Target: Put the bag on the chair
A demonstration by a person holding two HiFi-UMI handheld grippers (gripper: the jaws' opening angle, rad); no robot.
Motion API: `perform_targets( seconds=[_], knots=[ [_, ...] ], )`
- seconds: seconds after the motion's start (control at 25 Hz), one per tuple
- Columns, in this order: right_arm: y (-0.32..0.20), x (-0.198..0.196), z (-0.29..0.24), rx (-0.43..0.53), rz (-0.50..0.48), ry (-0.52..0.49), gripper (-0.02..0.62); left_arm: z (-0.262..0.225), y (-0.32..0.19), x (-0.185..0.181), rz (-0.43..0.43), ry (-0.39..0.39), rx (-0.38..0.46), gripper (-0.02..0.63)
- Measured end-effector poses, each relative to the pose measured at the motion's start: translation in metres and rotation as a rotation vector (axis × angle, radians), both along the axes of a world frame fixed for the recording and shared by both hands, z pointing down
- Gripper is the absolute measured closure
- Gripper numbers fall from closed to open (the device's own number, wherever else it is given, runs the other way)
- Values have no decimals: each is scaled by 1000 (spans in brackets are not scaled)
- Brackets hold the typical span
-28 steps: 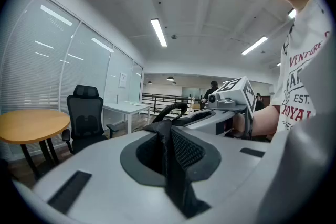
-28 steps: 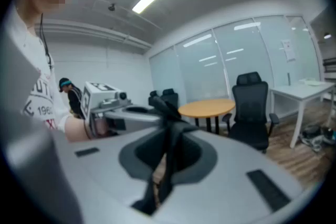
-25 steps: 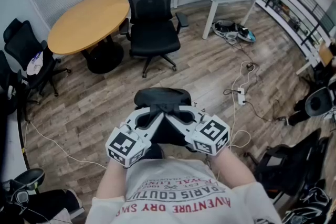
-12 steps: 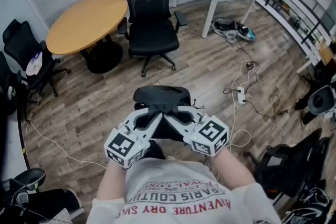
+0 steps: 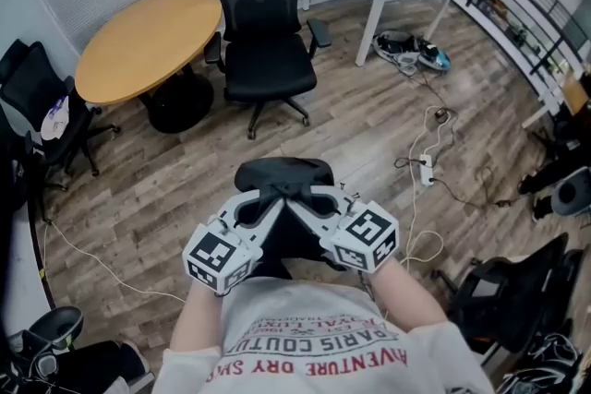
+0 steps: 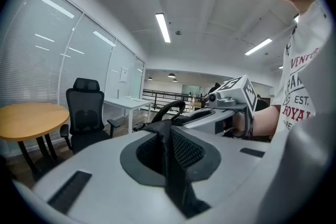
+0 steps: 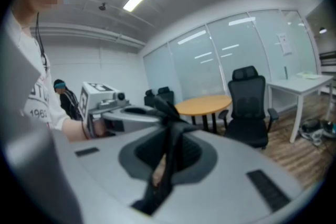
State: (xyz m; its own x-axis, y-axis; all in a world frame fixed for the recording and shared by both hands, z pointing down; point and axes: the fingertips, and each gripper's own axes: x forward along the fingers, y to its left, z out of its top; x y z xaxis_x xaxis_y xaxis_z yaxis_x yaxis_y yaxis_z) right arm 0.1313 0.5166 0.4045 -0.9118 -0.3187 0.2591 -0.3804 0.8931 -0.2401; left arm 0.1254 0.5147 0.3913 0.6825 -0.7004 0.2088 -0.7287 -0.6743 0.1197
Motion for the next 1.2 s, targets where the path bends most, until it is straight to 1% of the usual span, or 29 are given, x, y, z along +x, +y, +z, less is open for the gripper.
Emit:
perform_targets(
  seconds=[0.16, 0.4, 0.6, 0.68, 0.8, 0.88, 1.04, 1.2],
  knots=[
    [-41, -23, 2, -10, 17, 9, 548, 2, -43, -23, 26, 7, 1, 551],
    [-118, -66, 8, -22, 63, 13, 548, 8, -120, -65, 80, 4, -15, 551],
    [-183, -101, 6, -3, 98, 19, 548, 4, -184, -100, 132, -1, 3, 551],
    [-209, -114, 7, 0, 105, 23, 548, 7, -207, -113, 144, -16, 3, 551],
    [-245, -131, 10, 2, 106, 36, 548, 11, -243, -130, 135, -34, -5, 551],
    [-267, -137, 10, 8, 98, 42, 548, 10, -264, -136, 120, -32, -3, 551],
    [-315, -149, 11, 19, 70, 32, 548, 11, -311, -148, 85, -30, 1, 551],
    [-363, -155, 22, -1, 20, 24, 548, 22, -359, -154, 33, -26, -20, 551]
  ],
)
